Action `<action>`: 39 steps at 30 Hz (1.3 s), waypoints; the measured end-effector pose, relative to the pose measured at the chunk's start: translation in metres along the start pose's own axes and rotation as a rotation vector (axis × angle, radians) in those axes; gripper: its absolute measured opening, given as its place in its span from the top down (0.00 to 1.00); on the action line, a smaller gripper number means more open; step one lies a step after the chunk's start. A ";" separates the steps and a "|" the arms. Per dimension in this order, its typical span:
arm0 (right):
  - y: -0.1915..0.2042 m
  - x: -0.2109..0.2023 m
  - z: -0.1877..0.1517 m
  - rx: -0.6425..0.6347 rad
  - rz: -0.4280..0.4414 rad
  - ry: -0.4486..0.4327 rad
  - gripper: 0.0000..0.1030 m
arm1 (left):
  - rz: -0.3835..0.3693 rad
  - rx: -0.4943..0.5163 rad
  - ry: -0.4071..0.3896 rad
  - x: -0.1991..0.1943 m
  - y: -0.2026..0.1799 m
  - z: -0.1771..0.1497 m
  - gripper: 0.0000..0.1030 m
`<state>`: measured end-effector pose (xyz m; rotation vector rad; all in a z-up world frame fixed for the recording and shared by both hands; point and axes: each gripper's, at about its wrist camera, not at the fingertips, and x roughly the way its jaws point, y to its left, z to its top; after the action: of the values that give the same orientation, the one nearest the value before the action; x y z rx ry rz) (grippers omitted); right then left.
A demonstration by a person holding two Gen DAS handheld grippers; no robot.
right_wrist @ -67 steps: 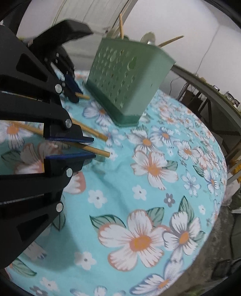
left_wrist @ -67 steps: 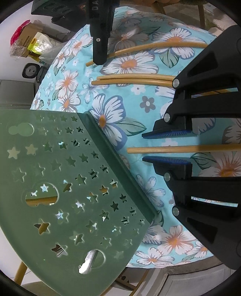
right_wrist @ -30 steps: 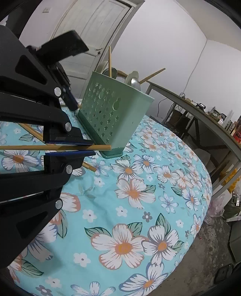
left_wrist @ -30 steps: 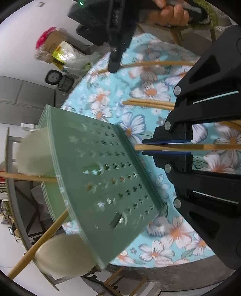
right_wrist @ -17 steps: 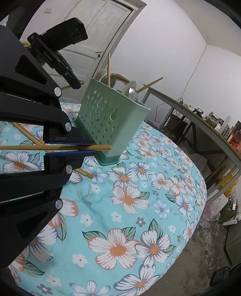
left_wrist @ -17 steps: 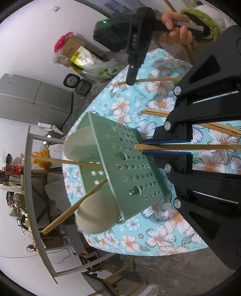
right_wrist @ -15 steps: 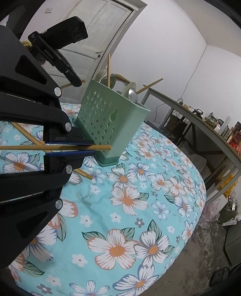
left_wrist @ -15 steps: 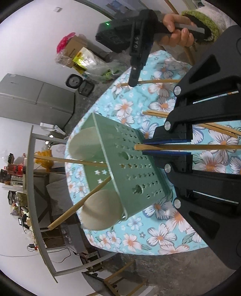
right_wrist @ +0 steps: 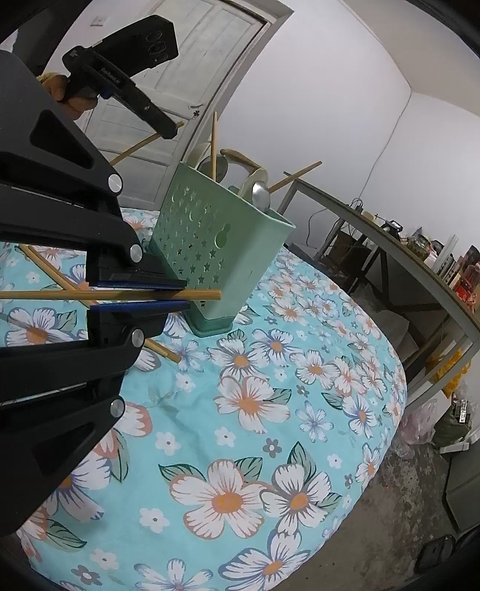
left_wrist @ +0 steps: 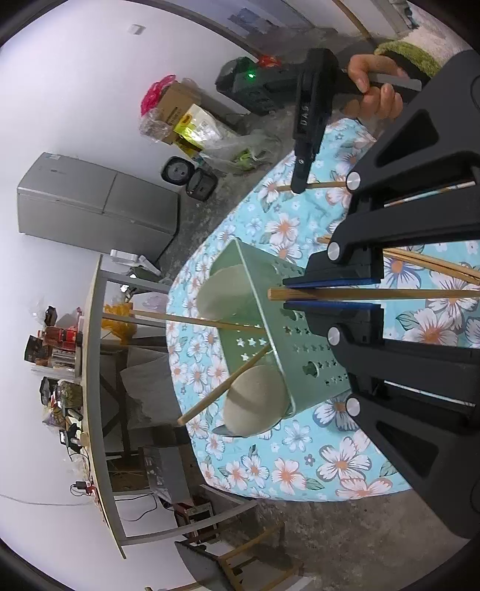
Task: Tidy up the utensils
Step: 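Lift both held chopsticks up toward the green holder, then lower the left gripper's chopstick into the green holder and open it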
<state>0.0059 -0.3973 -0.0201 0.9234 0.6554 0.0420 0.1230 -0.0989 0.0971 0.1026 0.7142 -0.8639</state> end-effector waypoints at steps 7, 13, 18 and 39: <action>0.003 0.002 0.001 -0.007 0.002 -0.002 0.94 | -0.020 -0.012 -0.069 -0.016 0.001 0.013 0.95; 0.003 0.003 0.002 -0.006 0.004 0.001 0.94 | -0.024 0.001 -0.195 -0.036 -0.004 0.031 0.95; 0.003 0.003 0.003 -0.005 0.007 0.000 0.94 | -0.027 -0.003 -0.337 -0.060 -0.006 0.059 0.95; 0.000 0.014 0.004 0.004 0.011 0.023 0.94 | 0.169 -0.122 -0.622 -0.026 0.010 0.128 0.95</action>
<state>0.0197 -0.3963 -0.0254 0.9312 0.6716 0.0611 0.1871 -0.1219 0.2093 -0.2073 0.1691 -0.6362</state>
